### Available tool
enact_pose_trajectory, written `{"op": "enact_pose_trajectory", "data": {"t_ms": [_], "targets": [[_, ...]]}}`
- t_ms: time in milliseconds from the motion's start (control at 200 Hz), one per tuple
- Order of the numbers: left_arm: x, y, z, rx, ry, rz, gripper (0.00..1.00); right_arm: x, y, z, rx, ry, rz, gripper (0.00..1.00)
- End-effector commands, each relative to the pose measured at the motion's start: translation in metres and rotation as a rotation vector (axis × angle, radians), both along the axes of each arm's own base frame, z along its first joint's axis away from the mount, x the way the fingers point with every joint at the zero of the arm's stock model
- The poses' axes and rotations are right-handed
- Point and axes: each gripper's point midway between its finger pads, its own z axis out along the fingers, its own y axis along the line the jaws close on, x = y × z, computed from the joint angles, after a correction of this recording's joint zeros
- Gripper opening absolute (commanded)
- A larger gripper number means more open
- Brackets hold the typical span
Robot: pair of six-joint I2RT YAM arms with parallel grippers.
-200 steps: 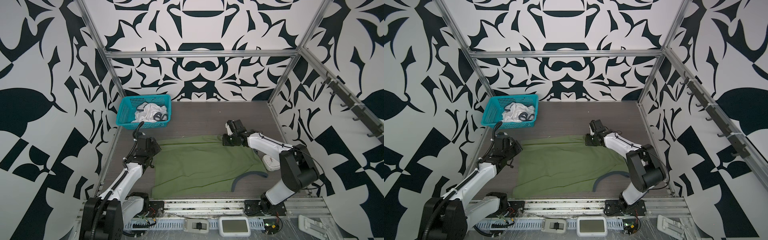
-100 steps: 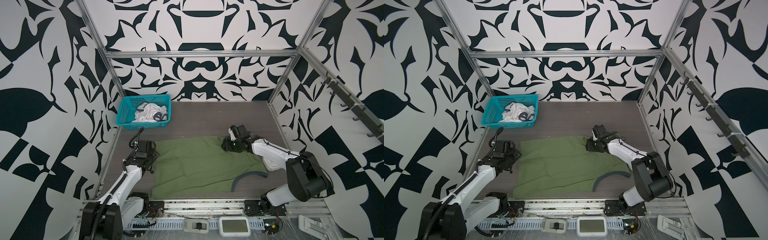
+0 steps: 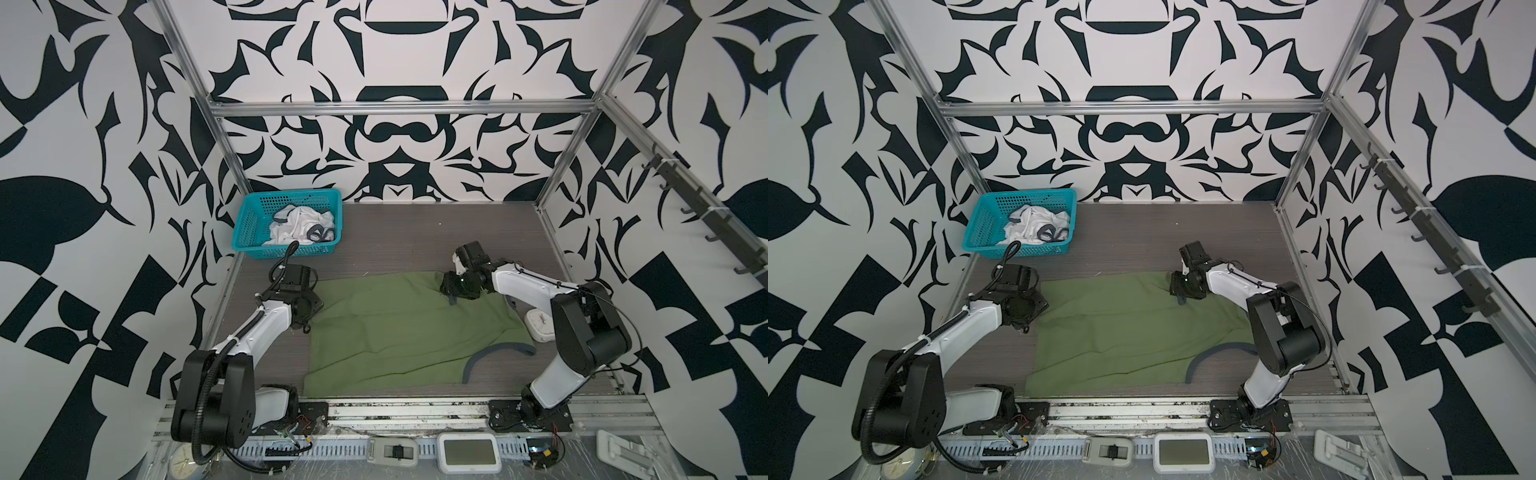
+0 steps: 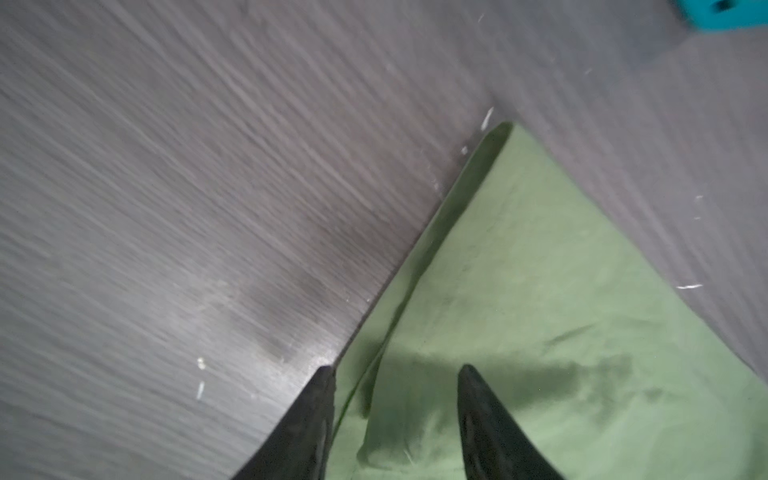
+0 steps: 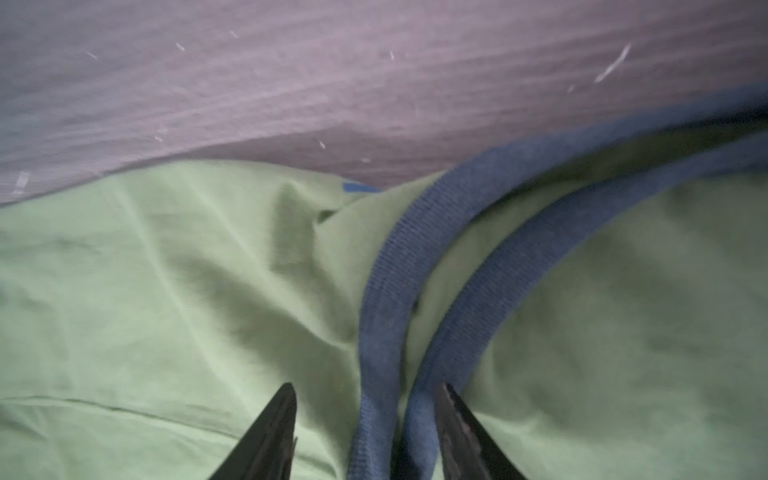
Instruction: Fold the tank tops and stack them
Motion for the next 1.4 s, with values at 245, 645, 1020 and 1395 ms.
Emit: {"op": "enact_pose_trajectory", "data": {"t_ms": [245, 645, 1020, 1395], "targets": [[-0.005, -0.013, -0.006, -0.025, 0.045, -0.05, 0.31, 0.005, 0.012, 0.009, 0.044, -0.006, 0.027, 0.4], [-0.004, -0.014, -0.002, -0.014, 0.021, -0.069, 0.04, -0.001, 0.011, 0.013, 0.029, -0.019, 0.038, 0.15], [-0.001, 0.008, 0.042, 0.086, -0.139, -0.025, 0.0, -0.024, 0.008, 0.033, 0.043, -0.069, 0.042, 0.02], [-0.037, 0.017, -0.004, 0.064, -0.013, 0.099, 0.05, -0.066, 0.002, 0.0, 0.035, -0.006, 0.019, 0.03]]}}
